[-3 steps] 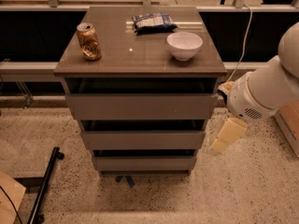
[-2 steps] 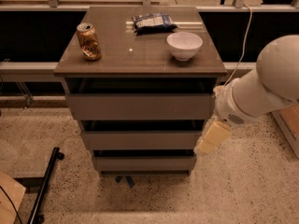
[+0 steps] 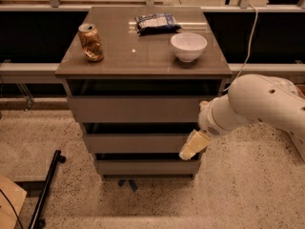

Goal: Open bottom drawer

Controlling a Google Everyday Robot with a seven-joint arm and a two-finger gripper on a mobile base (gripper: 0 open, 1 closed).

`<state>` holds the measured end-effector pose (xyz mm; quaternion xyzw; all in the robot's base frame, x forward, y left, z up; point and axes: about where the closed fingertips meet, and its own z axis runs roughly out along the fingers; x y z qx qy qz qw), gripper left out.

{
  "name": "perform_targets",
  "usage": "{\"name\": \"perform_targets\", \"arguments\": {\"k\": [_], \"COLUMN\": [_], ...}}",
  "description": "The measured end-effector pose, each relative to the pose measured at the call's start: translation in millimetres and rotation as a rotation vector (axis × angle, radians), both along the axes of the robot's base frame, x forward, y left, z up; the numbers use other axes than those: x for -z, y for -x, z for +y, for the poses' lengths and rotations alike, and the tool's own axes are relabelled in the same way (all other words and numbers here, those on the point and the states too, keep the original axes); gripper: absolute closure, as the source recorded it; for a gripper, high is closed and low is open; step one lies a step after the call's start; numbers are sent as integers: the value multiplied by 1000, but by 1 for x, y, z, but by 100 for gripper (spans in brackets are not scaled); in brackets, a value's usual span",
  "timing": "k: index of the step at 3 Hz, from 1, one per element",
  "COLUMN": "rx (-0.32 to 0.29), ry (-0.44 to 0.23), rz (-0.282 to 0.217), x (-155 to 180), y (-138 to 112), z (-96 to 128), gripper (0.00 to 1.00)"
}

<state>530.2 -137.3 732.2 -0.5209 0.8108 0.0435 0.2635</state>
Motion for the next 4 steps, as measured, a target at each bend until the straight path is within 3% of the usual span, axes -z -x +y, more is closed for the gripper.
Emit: {"name": "perform_targets", "arguments": {"k": [1,2,4], "rx": [0,47,131], "ry": [-1,16,-69], "rz": [5,14,56], "x": [3,22,103], "y": [0,4,1], "z": [0,-1,5], "gripper": [0,0,0]}}
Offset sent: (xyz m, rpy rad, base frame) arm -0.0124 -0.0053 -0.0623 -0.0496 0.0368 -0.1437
